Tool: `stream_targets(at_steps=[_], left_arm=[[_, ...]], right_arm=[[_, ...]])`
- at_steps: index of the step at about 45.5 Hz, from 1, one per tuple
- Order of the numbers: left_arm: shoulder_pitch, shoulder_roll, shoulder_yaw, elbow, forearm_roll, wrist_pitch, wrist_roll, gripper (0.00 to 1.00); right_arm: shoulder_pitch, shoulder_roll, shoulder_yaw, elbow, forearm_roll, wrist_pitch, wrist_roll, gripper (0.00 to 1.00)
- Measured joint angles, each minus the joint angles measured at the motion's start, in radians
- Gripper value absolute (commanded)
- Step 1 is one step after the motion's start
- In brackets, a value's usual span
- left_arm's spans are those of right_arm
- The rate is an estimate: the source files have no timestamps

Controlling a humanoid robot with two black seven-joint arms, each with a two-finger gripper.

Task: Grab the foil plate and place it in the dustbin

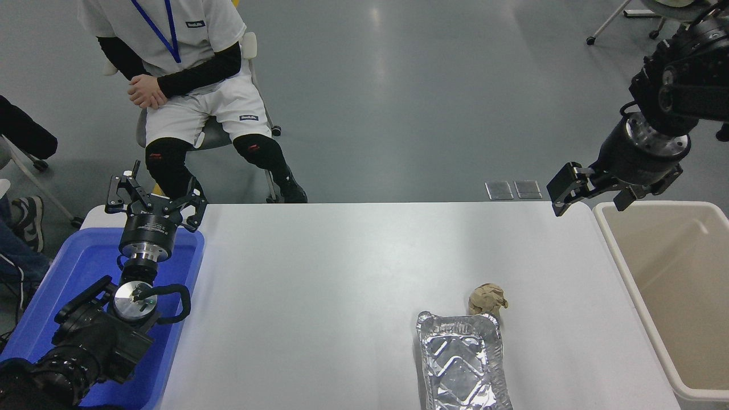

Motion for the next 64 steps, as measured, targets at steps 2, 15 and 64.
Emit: stream_targets(at_steps=[2,15,64], left_arm=[[0.000,0.000,0.000,0.000,0.000,0.000,0.000,0.99],[0.000,-0.001,0.000,0.000,0.000,-0.001,0.000,0.99],[0.000,0.000,0.000,0.000,0.000,-0.002,0.000,0.99]], right_arm=[[0.000,0.000,0.000,0.000,0.000,0.000,0.000,1.00],[0.000,0.001,0.001,0.000,0.000,0.000,0.000,1.00],[-0.034,-0.001,0.016,0.001,0.000,0.000,0.000,1.00]])
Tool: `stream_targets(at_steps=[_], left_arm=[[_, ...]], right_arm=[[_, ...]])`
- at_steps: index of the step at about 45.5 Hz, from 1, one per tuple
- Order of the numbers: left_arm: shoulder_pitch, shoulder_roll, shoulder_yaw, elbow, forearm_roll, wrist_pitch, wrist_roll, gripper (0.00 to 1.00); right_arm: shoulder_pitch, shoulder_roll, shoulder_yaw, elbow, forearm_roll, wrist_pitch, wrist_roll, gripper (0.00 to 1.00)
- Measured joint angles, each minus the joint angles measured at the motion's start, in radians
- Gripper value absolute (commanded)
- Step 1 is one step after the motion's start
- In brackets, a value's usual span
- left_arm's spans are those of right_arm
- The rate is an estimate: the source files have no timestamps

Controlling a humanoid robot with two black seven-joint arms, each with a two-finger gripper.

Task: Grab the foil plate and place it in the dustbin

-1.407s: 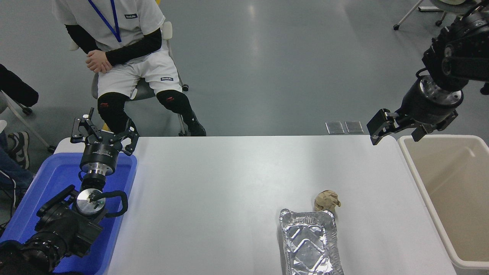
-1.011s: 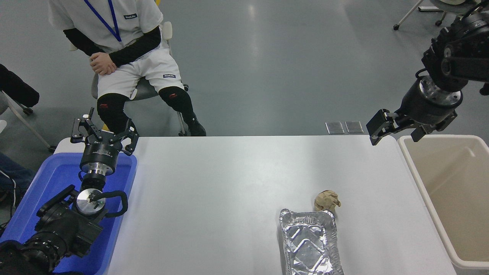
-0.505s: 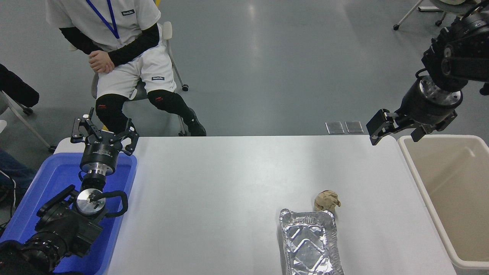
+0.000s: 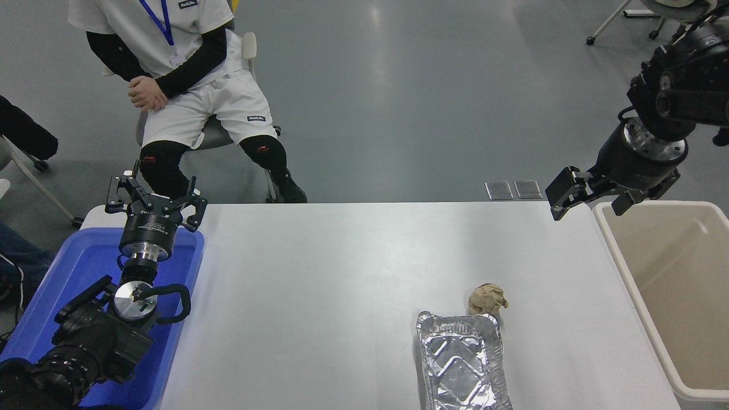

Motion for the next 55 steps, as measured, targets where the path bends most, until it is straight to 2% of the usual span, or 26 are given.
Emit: stream_targets(at_steps=[55], left_arm=[[0.000,0.000,0.000,0.000,0.000,0.001,0.000,0.99]], right_arm=[[-0.290,-0.001,0.156,-0.011,-0.004,0.000,-0.005,1.00]])
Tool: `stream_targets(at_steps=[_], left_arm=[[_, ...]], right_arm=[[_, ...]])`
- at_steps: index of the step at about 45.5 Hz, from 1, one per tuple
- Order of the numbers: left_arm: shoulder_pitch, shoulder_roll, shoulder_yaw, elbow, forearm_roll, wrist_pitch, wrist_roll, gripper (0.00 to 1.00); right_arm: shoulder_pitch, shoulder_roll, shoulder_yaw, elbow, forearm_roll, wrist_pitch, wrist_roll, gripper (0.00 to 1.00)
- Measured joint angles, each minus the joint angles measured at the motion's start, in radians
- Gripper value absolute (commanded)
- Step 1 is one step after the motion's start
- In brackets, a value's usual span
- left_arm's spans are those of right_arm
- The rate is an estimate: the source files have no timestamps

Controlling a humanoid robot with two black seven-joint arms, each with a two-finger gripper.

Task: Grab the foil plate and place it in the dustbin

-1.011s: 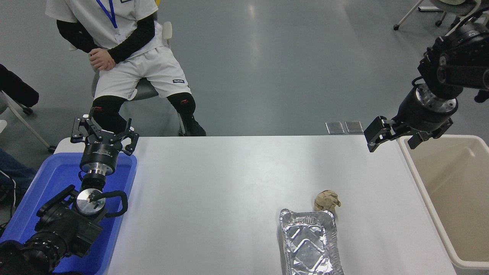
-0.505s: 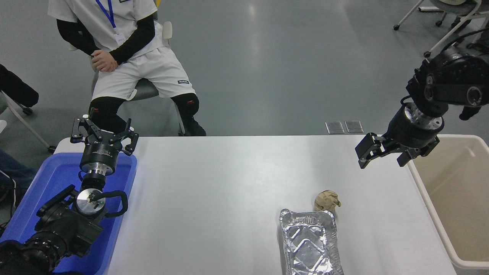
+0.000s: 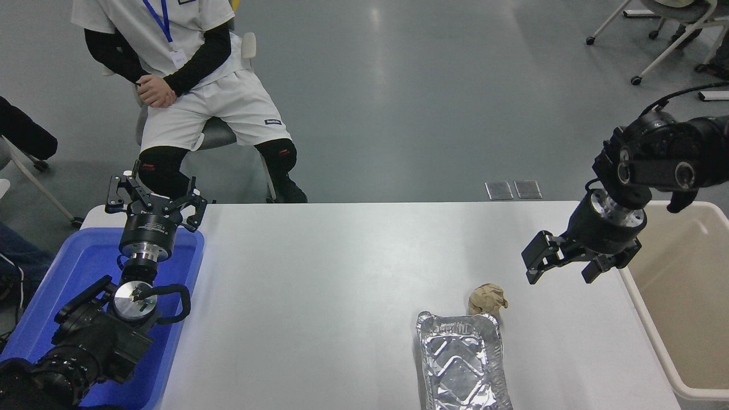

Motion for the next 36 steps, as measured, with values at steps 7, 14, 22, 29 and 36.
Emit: stream_targets(at_steps=[7,14,22,29,36], left_arm=[[0.000,0.000,0.000,0.000,0.000,0.000,0.000,0.99],[0.000,0.000,0.000,0.000,0.000,-0.001,0.000,0.99],[0.000,0.000,0.000,0.000,0.000,-0.001,0.000,0.99],[0.000,0.000,0.000,0.000,0.000,-0.001,0.000,0.99],[0.000,0.000,0.000,0.000,0.000,-0.001,0.000,0.99]], right_arm=[[-0.042,0.000,0.042,0.000,0.001,0.000,-0.001,1.00],[-0.094,0.001,0.071,0.001,0.002,-0.030,-0.003,1.00],[-0.147,-0.002,0.087,0.000,-0.005,-0.112,-0.004,1.00],[-0.180,-0.007,0.093,-0.002,-0.010,-0.180,-0.004,1.00],[-0.217,-0.005,0.099,-0.003,-0.012,-0.241,-0.005,1.00]])
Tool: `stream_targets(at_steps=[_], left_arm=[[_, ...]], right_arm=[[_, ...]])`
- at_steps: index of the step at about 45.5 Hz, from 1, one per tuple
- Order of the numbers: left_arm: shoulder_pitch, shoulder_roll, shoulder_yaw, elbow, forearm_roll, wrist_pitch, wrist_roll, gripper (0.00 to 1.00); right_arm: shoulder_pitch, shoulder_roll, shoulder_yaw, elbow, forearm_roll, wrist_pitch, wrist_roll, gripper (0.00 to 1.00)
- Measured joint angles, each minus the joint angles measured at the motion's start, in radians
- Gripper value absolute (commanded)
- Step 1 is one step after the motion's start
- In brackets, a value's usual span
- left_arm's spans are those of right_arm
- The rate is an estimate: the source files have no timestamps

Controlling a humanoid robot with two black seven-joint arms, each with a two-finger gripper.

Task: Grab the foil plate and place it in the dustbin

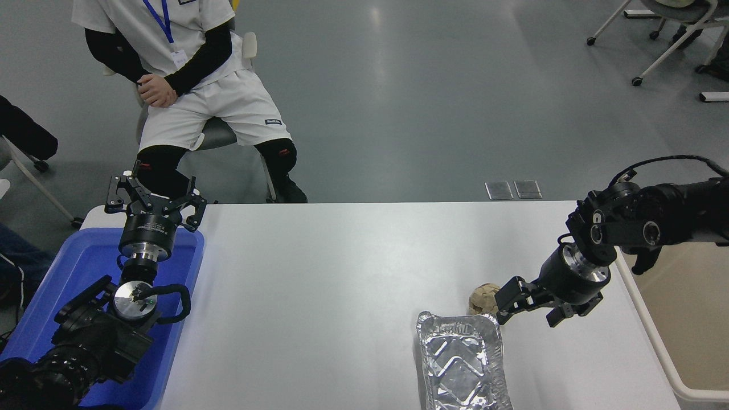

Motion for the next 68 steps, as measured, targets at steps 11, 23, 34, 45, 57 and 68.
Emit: stream_targets(at_steps=[11,23,34,45,57,68], left_arm=[[0.000,0.000,0.000,0.000,0.000,0.000,0.000,0.99],[0.000,0.000,0.000,0.000,0.000,0.000,0.000,0.99],[0.000,0.000,0.000,0.000,0.000,0.000,0.000,0.99],[0.000,0.000,0.000,0.000,0.000,0.000,0.000,0.99],[0.000,0.000,0.000,0.000,0.000,0.000,0.000,0.99],[0.000,0.000,0.000,0.000,0.000,0.000,0.000,0.99]], right_arm=[[-0.063,0.007,0.056,0.001,-0.005,-0.046,0.000,1.00],[-0.129,0.014,0.106,-0.023,-0.046,-0.066,-0.007,1.00],[-0.164,0.016,0.122,-0.042,-0.076,-0.071,-0.012,1.00],[-0.193,0.017,0.138,-0.049,-0.085,-0.076,-0.014,1.00],[-0.199,0.013,0.150,-0.057,-0.073,-0.076,-0.014,1.00],[-0.205,0.009,0.148,-0.059,-0.070,-0.075,-0.014,1.00]])
